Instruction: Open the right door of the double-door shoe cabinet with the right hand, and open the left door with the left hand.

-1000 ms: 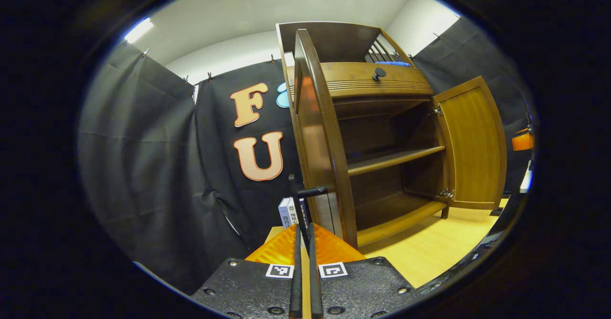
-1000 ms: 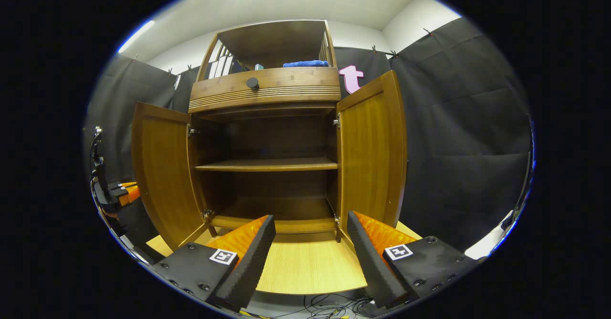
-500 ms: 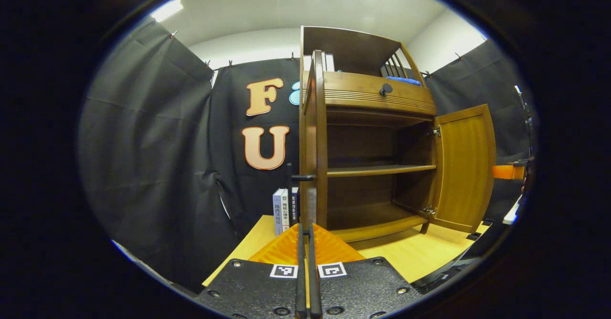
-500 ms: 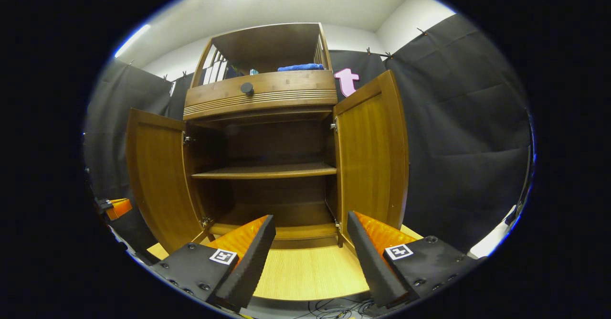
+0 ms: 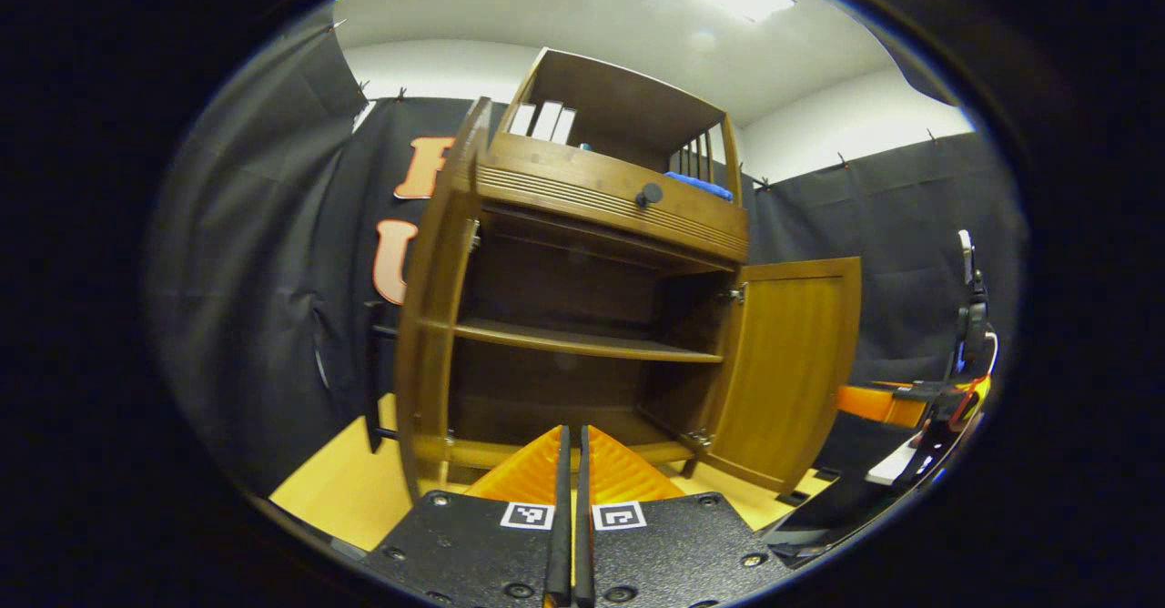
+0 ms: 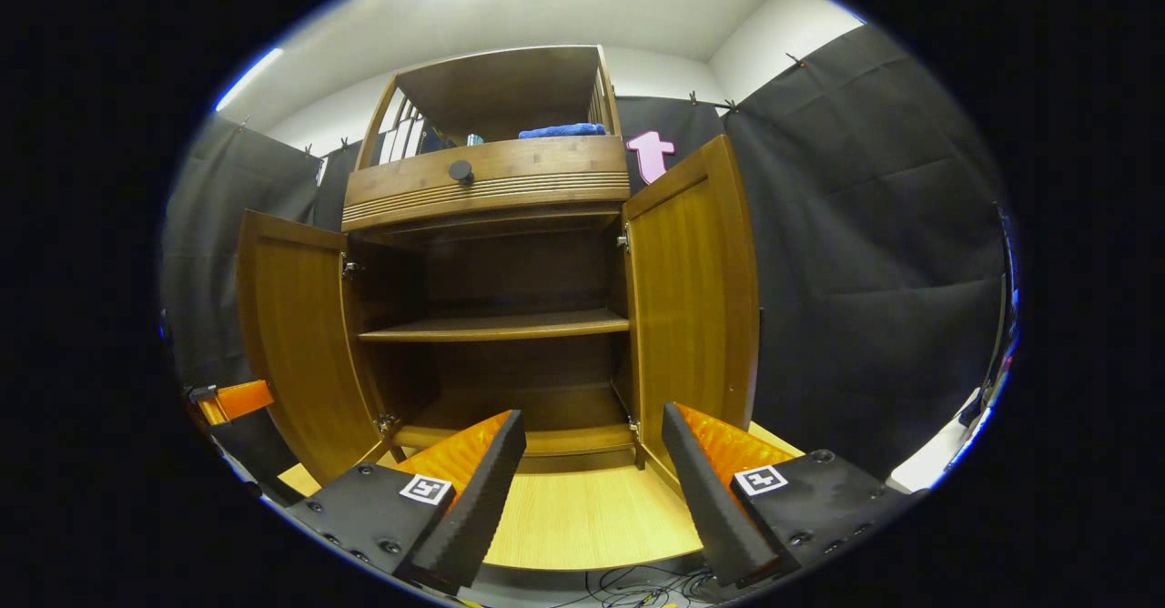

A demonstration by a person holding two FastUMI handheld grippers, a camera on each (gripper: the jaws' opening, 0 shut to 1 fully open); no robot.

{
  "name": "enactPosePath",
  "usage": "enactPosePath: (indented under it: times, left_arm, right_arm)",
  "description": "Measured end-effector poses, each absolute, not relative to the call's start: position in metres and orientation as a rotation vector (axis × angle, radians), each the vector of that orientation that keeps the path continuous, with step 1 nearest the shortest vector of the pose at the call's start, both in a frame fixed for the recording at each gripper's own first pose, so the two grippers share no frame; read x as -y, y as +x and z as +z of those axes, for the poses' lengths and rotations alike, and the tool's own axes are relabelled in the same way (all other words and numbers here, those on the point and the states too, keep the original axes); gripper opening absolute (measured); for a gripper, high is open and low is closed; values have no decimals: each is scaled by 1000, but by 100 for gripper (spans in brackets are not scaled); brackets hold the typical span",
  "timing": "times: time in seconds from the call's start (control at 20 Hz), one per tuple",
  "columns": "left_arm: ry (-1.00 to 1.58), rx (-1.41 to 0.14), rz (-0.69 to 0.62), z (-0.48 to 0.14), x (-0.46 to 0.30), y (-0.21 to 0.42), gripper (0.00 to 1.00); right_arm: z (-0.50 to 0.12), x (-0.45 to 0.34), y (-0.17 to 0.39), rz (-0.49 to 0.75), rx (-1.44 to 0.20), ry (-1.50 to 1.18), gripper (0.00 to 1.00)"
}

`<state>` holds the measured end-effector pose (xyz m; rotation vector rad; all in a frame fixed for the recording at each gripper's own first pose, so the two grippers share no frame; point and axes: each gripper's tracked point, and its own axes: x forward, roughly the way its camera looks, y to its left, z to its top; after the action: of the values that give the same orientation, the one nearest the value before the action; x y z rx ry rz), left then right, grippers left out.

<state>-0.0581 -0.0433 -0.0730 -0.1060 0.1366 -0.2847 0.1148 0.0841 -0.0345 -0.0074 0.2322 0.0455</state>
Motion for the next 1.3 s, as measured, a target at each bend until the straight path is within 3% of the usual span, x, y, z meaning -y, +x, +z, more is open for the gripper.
enactPosePath:
  times: [0.05,0.1,0.15,0.2,0.25,0.3,0.45,0.6,0.65,0.75,0.8,0.85,0.9,1.2,1.3]
  left_arm:
    - [-106,-134,-302,-71,54,-58,2]
    - [-101,-127,-294,-68,59,-56,0]
    - [-98,-124,-277,-67,60,-51,10]
    - [-102,-123,-271,-66,64,-47,0]
    - [-111,-121,-264,-67,68,-42,8]
    - [-118,-116,-249,-65,68,-40,16]
    - [-128,-100,-203,-59,61,-31,36]
    - [-142,-118,-180,-64,56,-28,87]
    - [-144,-124,-163,-65,53,-28,81]
    - [-145,-120,-135,-64,47,-26,91]
    - [-142,-110,-119,-62,43,-25,93]
    - [-134,-102,-106,-60,40,-25,95]
    - [-123,-94,-96,-59,38,-25,92]
    - [-89,-80,-96,-55,38,-24,95]
    - [-85,-77,-97,-54,38,-23,92]
  right_arm:
    - [-33,-82,113,39,-229,-9,89]
    - [-32,-80,112,34,-226,-11,98]
    - [-30,-79,110,32,-222,-13,98]
    - [-29,-78,107,31,-221,-17,98]
    - [-29,-78,105,29,-220,-22,98]
    - [-28,-76,104,25,-217,-27,89]
    - [-27,-73,99,17,-213,-33,89]
    - [-26,-72,98,15,-210,-32,89]
    - [-25,-72,97,15,-208,-33,89]
    - [-23,-72,97,15,-203,-34,89]
    - [-23,-72,96,16,-201,-35,98]
    - [-23,-73,97,17,-201,-35,98]
    - [-23,-73,97,18,-202,-35,89]
    - [-24,-78,96,27,-205,-37,89]
    - [-24,-79,97,29,-206,-39,89]
